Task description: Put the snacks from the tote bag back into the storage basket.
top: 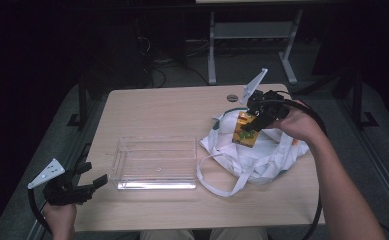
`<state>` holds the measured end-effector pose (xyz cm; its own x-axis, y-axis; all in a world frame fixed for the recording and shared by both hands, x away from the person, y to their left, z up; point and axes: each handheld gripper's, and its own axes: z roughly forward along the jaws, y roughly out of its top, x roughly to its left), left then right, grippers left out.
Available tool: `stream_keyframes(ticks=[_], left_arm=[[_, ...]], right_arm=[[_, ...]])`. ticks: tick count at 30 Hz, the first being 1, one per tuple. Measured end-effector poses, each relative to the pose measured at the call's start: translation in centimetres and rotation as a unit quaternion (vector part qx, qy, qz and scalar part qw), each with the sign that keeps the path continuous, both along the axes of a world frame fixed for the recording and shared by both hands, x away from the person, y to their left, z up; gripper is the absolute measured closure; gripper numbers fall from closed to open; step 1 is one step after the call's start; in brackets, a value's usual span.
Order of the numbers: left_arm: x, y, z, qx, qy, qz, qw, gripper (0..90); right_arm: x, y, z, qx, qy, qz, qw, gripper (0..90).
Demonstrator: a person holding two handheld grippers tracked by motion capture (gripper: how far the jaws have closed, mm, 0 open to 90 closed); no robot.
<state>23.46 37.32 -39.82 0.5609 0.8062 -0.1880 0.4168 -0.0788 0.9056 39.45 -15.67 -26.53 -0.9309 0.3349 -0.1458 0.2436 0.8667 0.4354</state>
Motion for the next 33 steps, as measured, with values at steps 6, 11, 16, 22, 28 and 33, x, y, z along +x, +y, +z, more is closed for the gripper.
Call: stream_keyframes(ticks=[6, 11, 16, 22, 28, 33], left_arm=[[0.0, 0.1, 0.0, 0.0, 0.0, 0.003, 1.0, 13.0], [0.0, 0.1, 0.0, 0.002, -0.001, 0.007, 1.0, 13.0], [0.0, 0.1, 0.0, 0.002, 0.0, 0.005, 1.0, 13.0], [0.0, 0.2, 0.0, 0.006, -0.002, 0.009, 0.9999, 13.0], [0.0, 0.2, 0.1, 0.006, -0.003, 0.011, 0.9999, 13.0], [0.1, 0.3, 0.0, 0.003, -0.001, 0.011, 0.9999, 13.0]], right_arm=[[-0.2, 0.8, 0.5, 0.0, -0.001, 0.009, 1.0, 52.0], [-0.6, 1.6, 1.1, -0.002, -0.002, 0.016, 0.9999, 52.0], [-0.7, 2.4, 1.5, -0.003, -0.005, 0.029, 0.9996, 52.0], [-0.9, 3.5, 1.9, 0.008, 0.0, 0.038, 0.9993, 52.0], [-1.2, 4.7, 2.3, 0.008, -0.003, 0.054, 0.9985, 52.0], [-1.4, 5.7, 2.4, 0.015, -0.002, 0.065, 0.9978, 51.9]])
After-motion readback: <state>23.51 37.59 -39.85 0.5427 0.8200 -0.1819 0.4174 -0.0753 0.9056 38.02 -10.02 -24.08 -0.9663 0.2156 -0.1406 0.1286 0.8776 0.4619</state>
